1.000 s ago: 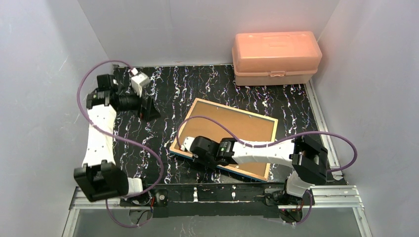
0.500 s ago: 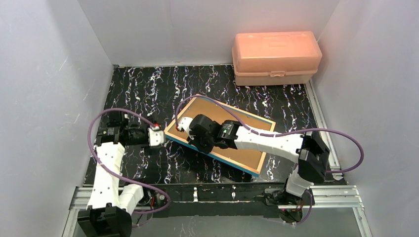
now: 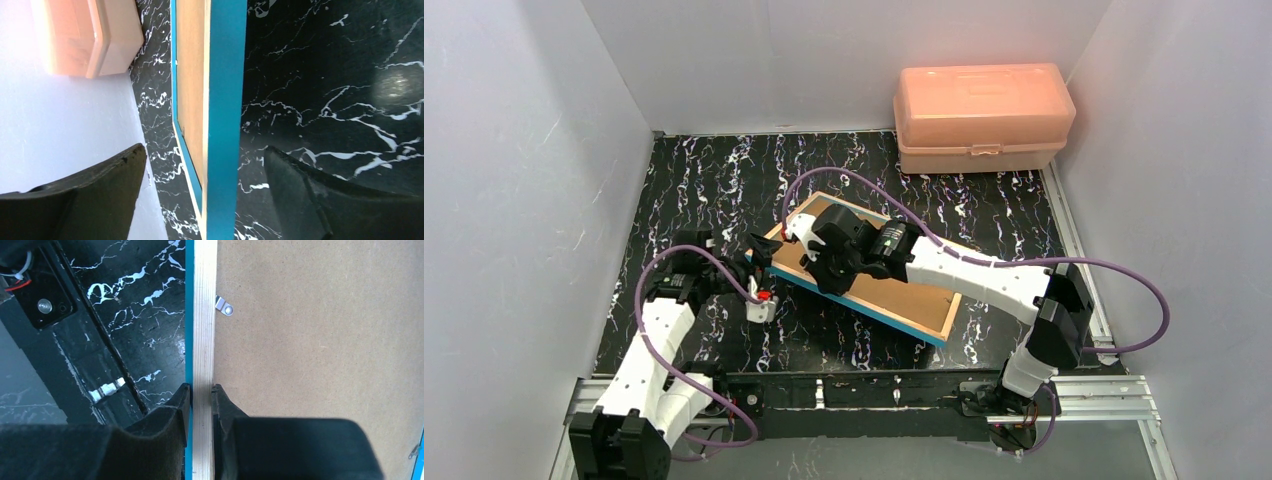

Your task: Put the photo into the frame

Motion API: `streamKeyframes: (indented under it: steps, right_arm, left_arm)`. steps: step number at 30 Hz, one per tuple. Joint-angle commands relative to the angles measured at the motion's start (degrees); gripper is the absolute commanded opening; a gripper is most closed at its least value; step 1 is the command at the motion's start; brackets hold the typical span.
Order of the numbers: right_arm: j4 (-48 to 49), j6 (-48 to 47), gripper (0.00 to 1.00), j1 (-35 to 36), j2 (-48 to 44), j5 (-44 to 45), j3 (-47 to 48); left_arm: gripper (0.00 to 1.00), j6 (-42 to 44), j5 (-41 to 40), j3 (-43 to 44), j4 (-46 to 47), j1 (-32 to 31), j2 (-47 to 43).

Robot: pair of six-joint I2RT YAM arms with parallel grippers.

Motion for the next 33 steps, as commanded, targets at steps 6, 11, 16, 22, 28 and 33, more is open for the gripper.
streamKeyframes:
  steps: [6,11,16,22,28,33]
  right_arm:
    - [0.37,-1.10,0.06,-0.72,-0.04,-1.87,6.82]
    - [-1.45,-2.50,0.43,-1.99,-0.12,-0.08,9.04]
    - [-6.12,-6.84,0.81,-2.14,-0.67,3.98,14.39]
    - [-14.85,-12.69,0.98,-1.71,-1.29,6.05,18.87]
    - [-16.21,-13.93,0.99,0.24,-6.15,10.46,13.79]
    - [-11.46,-11.02,0.99,1.42,-11.68,14.95,2.66]
  left_arm:
    - [0.46,-3.08,-3.63,3.41,5.81,-6.00,3.03]
    - [0.37,-7.59,-3.25,7.90,0.31,-6.41,3.28]
    - [0.34,-12.92,-2.11,14.58,-7.31,-6.60,5.10]
    - [0.33,-16.39,-0.94,21.63,-15.17,-6.69,7.53]
    - [0.29,-20.09,-0.49,26.11,-18.13,-6.73,9.08]
    - [0.27,-16.59,-0.84,22.49,-20.28,-6.77,7.35]
